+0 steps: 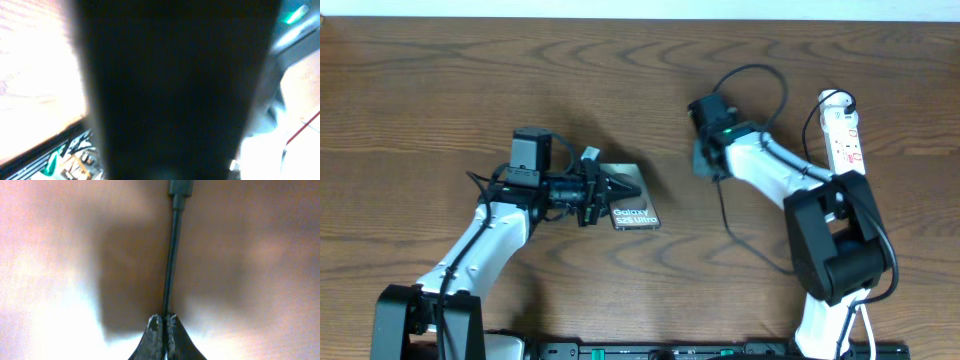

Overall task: Plug charger to phone and switch on socket
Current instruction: 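Pull the cable toward the table center with the right gripper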

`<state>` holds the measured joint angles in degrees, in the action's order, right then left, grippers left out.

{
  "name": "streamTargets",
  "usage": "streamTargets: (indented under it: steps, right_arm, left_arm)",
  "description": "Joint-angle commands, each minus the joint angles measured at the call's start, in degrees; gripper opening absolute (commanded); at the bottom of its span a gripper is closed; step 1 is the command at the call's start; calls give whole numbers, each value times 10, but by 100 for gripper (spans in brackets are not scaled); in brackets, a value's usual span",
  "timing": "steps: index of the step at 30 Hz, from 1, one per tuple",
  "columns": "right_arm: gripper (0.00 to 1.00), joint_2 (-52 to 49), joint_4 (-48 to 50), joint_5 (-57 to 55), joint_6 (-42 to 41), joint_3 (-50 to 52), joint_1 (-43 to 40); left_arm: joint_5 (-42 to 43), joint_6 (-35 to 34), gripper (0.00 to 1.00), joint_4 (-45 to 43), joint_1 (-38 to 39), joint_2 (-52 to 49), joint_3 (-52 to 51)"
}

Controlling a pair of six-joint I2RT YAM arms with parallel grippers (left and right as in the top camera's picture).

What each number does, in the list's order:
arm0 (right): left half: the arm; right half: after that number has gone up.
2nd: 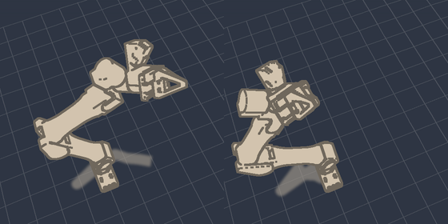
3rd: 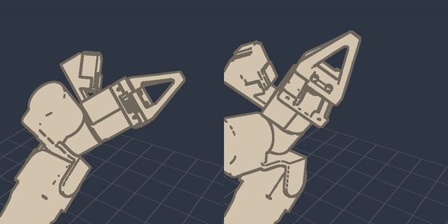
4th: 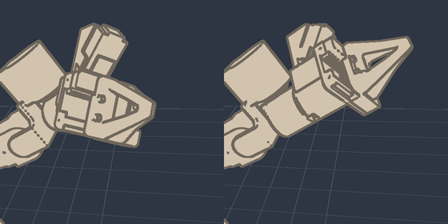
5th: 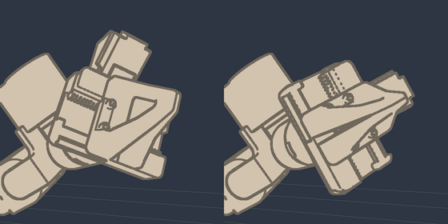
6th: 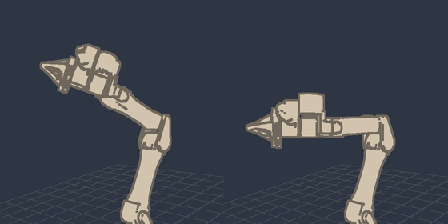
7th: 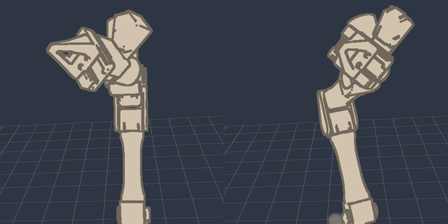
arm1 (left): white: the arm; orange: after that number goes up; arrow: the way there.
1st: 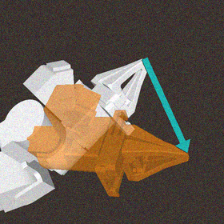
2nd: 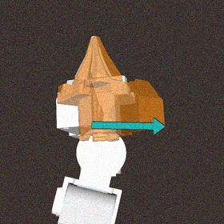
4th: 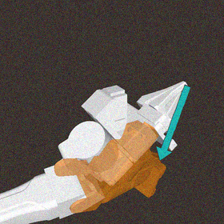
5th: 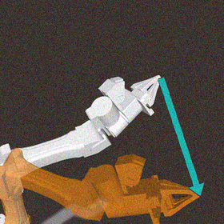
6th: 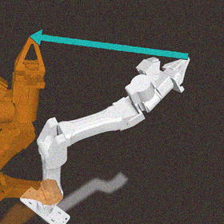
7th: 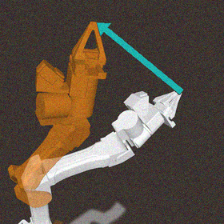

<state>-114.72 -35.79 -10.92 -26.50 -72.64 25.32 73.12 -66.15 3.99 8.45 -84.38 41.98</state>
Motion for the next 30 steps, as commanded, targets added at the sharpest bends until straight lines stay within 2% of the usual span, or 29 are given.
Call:
streamTargets:
  steps: [1, 6, 11, 15, 16, 22, 30]
  right_arm:
    - [1, -35, -99, 76, -29, 40, 39]
    - [1, -35, -237, 80, -73, 41, 80]
    - [1, -35, -263, 83, -78, 41, 119]
    - [13, -35, -257, 85, -106, 38, 122]
    - [22, -35, -257, 88, -117, 33, 115]
    - [54, -35, -258, 91, -118, 8, 89]
    - [52, -35, -206, 91, -137, 3, 69]
  left_arm:
    - [15, 22, 8, -5, -25, 3, 5]
    - [19, 41, 8, -5, -45, 3, 5]
    - [19, 49, 8, -5, -53, 3, 5]
    - [19, 49, 8, -4, -53, 3, 5]
    - [19, 49, 8, -4, -53, 3, 5]
    - [19, 49, 8, -5, -53, 3, 5]
    - [19, 49, 8, -4, -53, 3, 5]
